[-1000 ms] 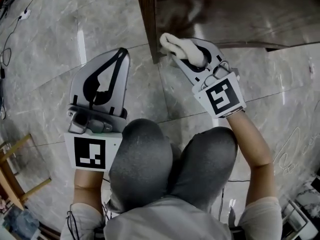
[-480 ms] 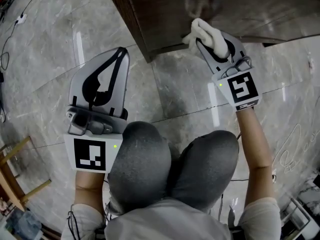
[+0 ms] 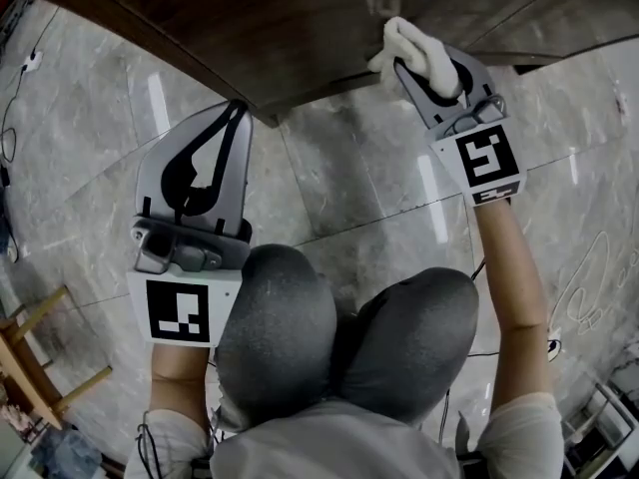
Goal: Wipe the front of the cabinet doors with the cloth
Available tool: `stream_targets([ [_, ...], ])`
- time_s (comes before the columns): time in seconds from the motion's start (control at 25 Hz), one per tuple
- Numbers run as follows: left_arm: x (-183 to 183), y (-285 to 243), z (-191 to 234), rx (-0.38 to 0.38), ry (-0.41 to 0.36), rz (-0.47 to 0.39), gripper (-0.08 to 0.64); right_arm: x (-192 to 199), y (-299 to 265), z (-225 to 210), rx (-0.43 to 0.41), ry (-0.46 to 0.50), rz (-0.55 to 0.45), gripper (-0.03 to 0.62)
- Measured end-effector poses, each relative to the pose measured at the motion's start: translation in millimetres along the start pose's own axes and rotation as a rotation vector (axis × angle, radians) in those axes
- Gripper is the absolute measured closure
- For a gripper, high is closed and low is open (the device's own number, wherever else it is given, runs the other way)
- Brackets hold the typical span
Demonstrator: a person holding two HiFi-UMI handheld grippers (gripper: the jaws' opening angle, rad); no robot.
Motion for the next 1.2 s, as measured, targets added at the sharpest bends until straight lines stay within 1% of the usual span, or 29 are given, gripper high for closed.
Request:
stream_targets([
  [0.12,4,-8,-5,0.01,0.0,0.002,0.541,11,-1,-11,0.018,0.01,0.011,0.457],
  [0.32,-1,-25,-20,0.029,-0.012,0.006,0.541,30,10,-46,0.063,0.022,0.029,0.457],
  [0.48,-1,-36,-27,0.038,-0.016,0.009,0.541,44,14,-65,0.089,0.023,0.042,0.457],
  [0.68,-6,-42,-33,0.05,-0.03,0.017,0.541,52,20,-82,0.119,0.015,0.052,0.457],
  [0.96,-10,-41,-30,0.045,-0.047,0.018,0.541,62,23,-99,0.157,0.005,0.072,0.457],
  [1.2,-5,-36,-29,0.053,-0.035,0.025,0.541,68,23,-110,0.198,-0.014,0.086,0.457],
])
Point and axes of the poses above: the fingertips, and each gripper's own axes: y backward along the fingers, z to its left, x out of its underside, the point moved 1 cm from there along y, backward along the fingers, and after that the axes turned 8 degrees about x, right-handed, at the moved point
